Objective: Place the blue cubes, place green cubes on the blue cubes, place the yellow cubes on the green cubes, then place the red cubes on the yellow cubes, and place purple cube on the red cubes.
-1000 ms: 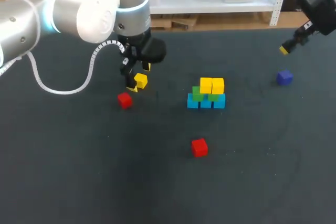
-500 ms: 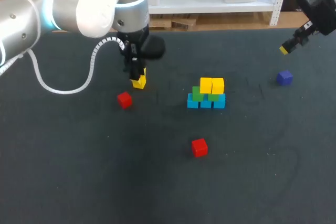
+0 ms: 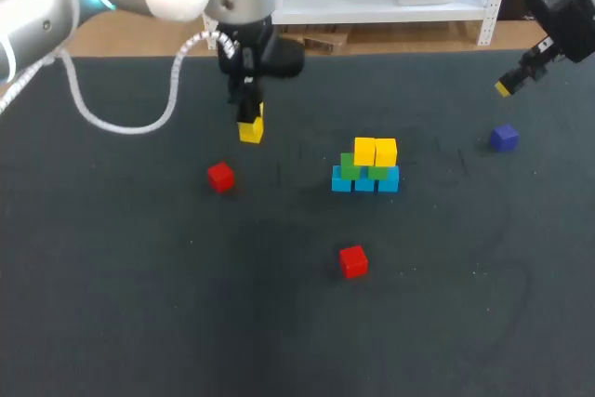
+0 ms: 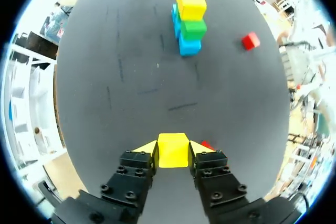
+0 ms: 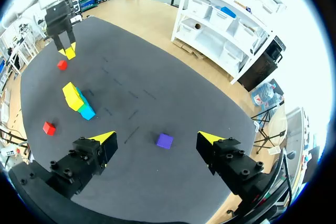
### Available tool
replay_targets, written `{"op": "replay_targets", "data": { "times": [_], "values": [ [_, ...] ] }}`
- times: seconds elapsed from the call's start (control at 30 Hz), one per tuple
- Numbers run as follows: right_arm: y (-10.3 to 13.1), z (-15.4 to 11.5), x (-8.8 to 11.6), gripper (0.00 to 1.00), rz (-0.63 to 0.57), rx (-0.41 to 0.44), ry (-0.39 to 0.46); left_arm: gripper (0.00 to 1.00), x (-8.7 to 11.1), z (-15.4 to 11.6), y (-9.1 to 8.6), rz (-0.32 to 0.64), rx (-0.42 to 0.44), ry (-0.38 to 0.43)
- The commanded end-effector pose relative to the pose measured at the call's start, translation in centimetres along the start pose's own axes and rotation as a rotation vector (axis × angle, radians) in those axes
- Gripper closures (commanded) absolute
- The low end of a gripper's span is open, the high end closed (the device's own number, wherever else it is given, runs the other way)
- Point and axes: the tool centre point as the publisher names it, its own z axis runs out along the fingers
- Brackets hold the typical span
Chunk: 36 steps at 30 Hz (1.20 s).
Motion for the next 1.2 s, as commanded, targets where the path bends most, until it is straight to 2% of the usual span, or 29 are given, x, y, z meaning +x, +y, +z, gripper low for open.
{"op": "replay_targets", "data": {
  "times": [0.03,0.1,0.27,0.47,0.63,0.77,0.93,1.2],
  "values": [
    [-0.1,0.1,0.0,0.00,0.000,-0.001,-0.001,1.00,-1.4,-2.9,0.0,-0.066,0.043,0.022],
    [-0.1,0.1,0.0,0.00,0.000,-0.001,-0.001,1.00,-2.1,-3.6,-0.3,-0.099,0.067,0.027],
    [-0.1,0.1,0.0,0.00,0.000,-0.001,-0.001,1.00,-3.8,-5.1,-1.1,-0.167,0.049,0.026],
    [-0.1,0.1,0.0,0.00,0.000,-0.001,-0.001,1.00,-5.6,-6.2,-2.8,-0.188,-0.026,-0.005],
    [-0.1,0.1,0.0,0.00,0.000,-0.001,-0.001,1.00,-6.6,-6.7,-4.9,-0.182,-0.080,-0.035],
    [-0.1,0.1,0.0,0.00,0.000,-0.001,-0.001,1.00,-7.4,-6.0,-6.7,-0.174,-0.129,-0.031],
    [-0.1,0.1,0.0,0.00,0.000,-0.001,-0.001,1.00,-8.3,-4.2,-7.2,-0.211,-0.134,-0.036],
    [-0.1,0.1,0.0,0.00,0.000,-0.001,-0.001,1.00,-9.9,-3.5,-7.9,-0.192,-0.164,-0.017]
  ]
}}
